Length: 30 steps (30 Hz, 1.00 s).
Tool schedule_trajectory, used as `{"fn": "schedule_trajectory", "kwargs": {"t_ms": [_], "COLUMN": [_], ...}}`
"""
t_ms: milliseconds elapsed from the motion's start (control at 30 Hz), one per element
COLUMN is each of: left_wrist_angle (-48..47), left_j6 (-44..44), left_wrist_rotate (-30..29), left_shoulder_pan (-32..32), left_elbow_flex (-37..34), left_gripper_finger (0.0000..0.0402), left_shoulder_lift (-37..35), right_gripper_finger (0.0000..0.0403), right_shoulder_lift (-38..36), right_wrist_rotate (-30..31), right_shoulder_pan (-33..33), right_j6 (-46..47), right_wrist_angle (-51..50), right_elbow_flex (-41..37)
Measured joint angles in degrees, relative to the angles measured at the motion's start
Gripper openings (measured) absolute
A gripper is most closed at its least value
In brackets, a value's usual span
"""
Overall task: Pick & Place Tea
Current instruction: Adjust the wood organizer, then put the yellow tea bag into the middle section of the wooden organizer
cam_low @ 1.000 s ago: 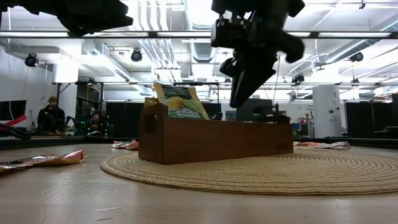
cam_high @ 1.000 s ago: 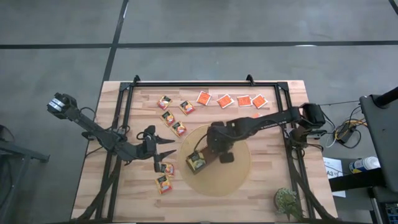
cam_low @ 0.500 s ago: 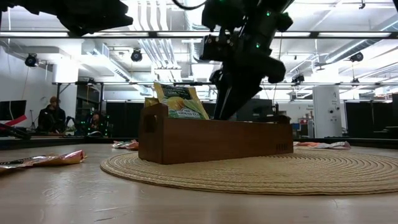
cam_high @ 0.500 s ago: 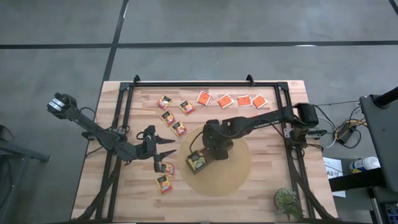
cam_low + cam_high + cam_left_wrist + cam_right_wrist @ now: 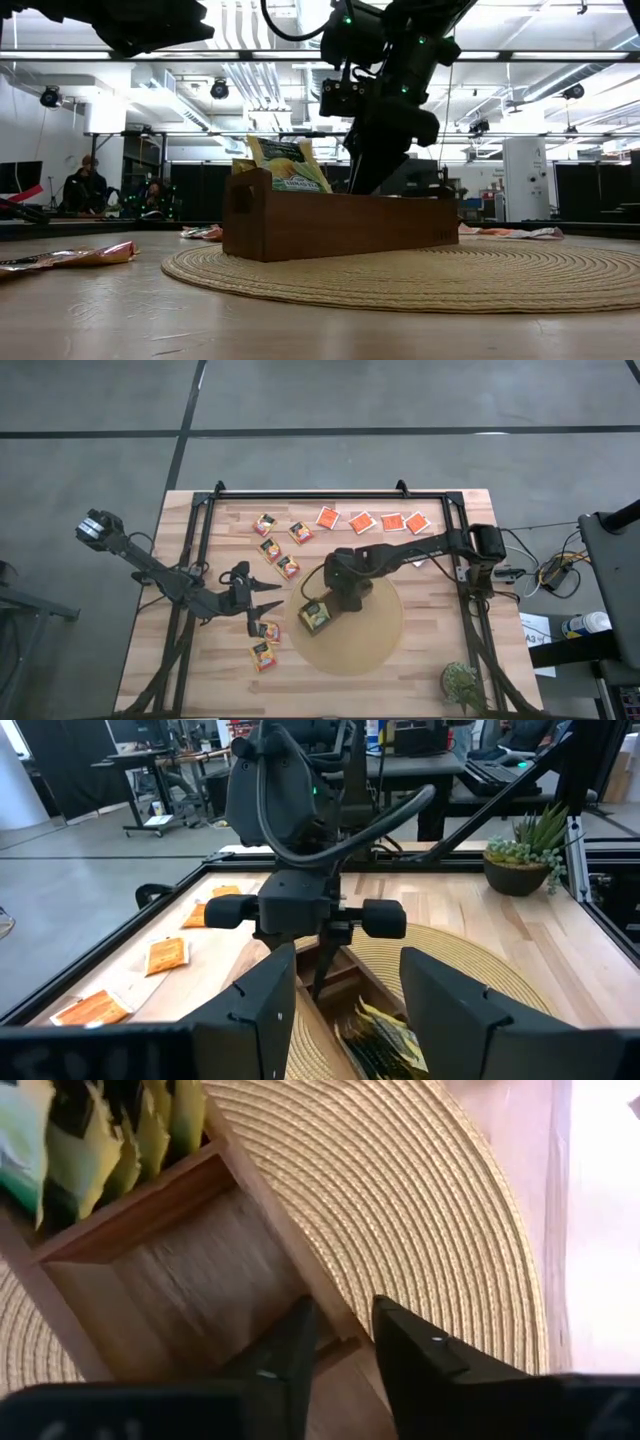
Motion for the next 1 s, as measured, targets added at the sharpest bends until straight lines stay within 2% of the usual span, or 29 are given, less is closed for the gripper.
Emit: {"fn": "schedule_trajectory", "kwargs": {"t_ms": [200, 300, 633, 1000], "left_wrist_angle": [0.0, 0.0, 0.0, 0.0], "left_j6": [0.0, 0.0, 0.0, 0.0], "left_wrist_rotate": [0.0, 0.0, 0.0, 0.0], "left_shoulder_pan": [0.0, 0.0, 0.0, 0.0], "left_elbow_flex": [0.0, 0.0, 0.0, 0.0], "left_gripper_finger": [0.0174, 0.0174, 0.0174, 0.0174], "left_shoulder_lift": [0.0, 0.0, 0.0, 0.0], "right_gripper_finger": [0.0033, 0.0017, 0.002, 0.0066], "right_shoulder_lift": [0.0, 0.0, 0.0, 0.2], "right_wrist_rotate": [-2.7, -2.8, -2.9, -2.9], "right_shoulder_pan": [0.0, 0.0, 0.0, 0.0], "right_j6": [0.3, 1.0, 1.0, 0.7], "right_wrist_angle": [0.2, 0.2, -0.1, -1.6], "right_elbow_flex": [0.0, 0.0, 0.0, 2.2]}}
